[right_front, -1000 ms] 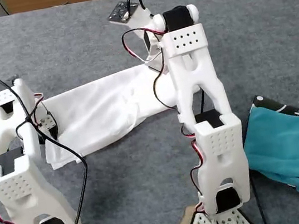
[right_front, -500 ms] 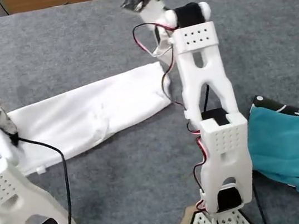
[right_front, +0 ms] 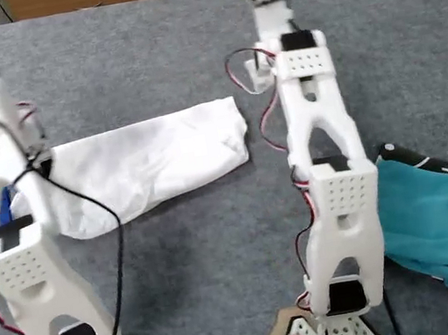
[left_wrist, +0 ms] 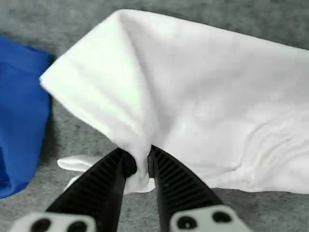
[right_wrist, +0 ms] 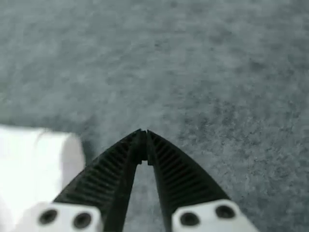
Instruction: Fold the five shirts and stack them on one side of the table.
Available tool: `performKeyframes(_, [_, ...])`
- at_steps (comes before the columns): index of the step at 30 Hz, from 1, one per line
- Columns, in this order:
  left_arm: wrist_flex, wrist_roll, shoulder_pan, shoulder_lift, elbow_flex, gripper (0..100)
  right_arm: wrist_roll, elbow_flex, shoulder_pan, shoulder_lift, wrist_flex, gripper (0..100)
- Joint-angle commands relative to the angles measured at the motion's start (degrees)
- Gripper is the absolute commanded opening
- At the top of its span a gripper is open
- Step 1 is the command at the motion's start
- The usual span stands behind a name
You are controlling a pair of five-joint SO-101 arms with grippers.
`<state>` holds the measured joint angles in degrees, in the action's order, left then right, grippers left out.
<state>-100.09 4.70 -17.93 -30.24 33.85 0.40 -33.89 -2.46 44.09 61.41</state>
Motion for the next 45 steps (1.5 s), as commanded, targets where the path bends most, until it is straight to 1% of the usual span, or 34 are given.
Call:
performKeyframes(1, [-0.8, -0.7, 6.8, 5.1, 1.6, 2, -3.1, 2.0, 4.3, -1.9, -5.5, 0.5])
performKeyframes(5, [-0.8, -0.7, 13.6, 5.6, 1.9, 2, -4.7, 3.3, 6.5, -2.2, -8.2, 0.5])
performKeyframes(8, [-0.7, -0.7, 18.0, 5.6, 3.3, 2, -4.5, 3.4, 6.6, -2.2, -8.5, 0.5])
performKeyframes(13, [-0.7, -0.8, 25.1, 5.6, 8.8, 2, -4.2, 3.5, 6.6, -2.2, -8.5, 0.5])
performKeyframes(18, [-0.7, -4.0, 32.1, 5.1, 14.6, 2, -4.2, 3.6, 6.6, -2.2, -8.5, 0.5])
performKeyframes(25, [-0.4, -4.7, 39.6, 4.9, 16.6, 2, -4.5, 3.6, 6.8, -2.2, -8.5, 0.5])
performKeyframes(32, [6.1, -4.8, 42.3, -0.2, 16.9, 2, -4.6, 3.6, 6.8, -2.2, -8.5, 0.5])
performKeyframes(37, [8.9, -8.2, 43.6, -3.6, 17.0, 2, -4.6, 3.6, 6.8, -2.2, -8.5, 0.5])
performKeyframes(45, [14.9, -10.7, 44.1, -4.7, 16.9, 2, -4.6, 3.6, 6.8, -2.2, -8.5, 0.5])
